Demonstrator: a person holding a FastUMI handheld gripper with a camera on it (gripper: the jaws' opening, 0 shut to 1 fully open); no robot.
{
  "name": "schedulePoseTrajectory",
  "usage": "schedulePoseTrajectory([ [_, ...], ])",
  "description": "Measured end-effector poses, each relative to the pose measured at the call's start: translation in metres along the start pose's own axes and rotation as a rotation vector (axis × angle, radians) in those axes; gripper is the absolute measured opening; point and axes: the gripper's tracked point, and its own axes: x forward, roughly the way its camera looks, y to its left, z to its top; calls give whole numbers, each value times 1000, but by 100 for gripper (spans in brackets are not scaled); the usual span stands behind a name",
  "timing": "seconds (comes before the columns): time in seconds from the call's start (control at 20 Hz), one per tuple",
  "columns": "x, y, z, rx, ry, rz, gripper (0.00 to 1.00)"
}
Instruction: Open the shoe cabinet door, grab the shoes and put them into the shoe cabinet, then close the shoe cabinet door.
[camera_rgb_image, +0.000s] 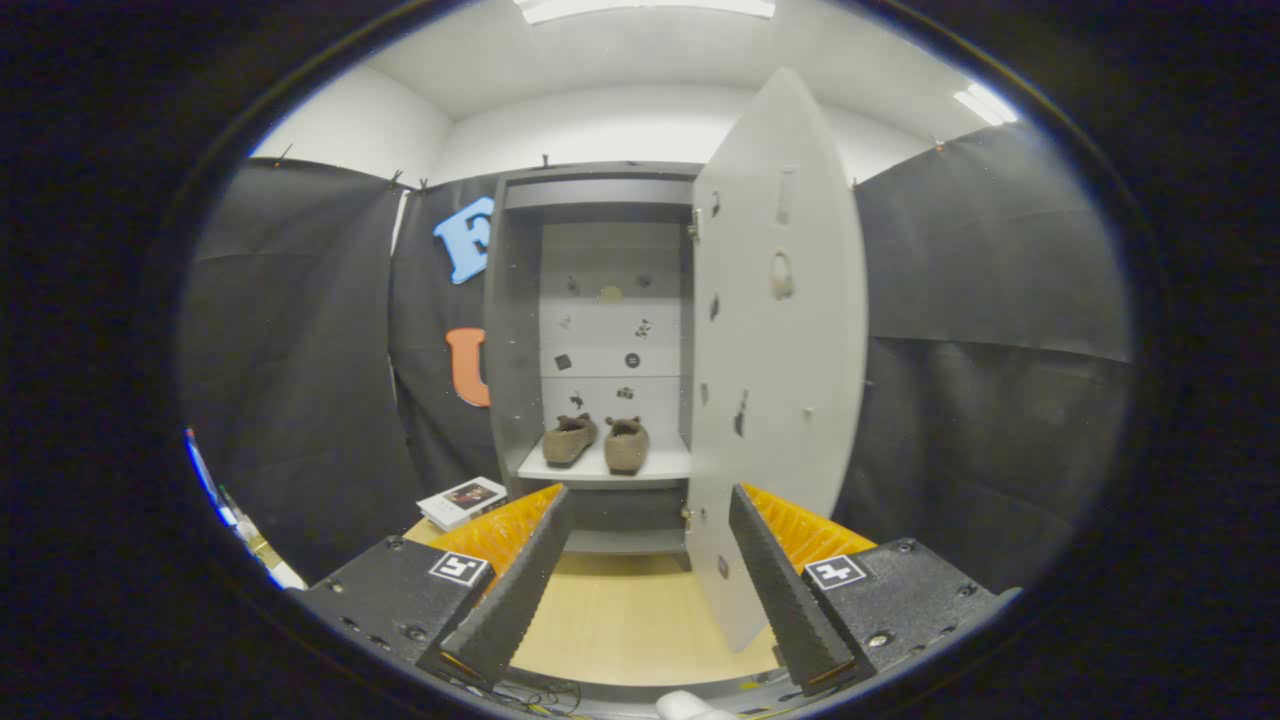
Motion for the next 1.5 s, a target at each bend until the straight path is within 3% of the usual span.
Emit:
schedulePoseTrajectory([
  [0.35, 12, -134, 0, 56, 0, -132, 100],
  [0.6, 65, -192, -3, 70, 21, -72, 98],
  [0.85, 108, -179, -2, 63, 36, 115, 98],
  [1.15, 114, -168, 3, 68, 31, 241, 96],
  [1.5, 107, -132, 4, 2, 40, 261, 94],
])
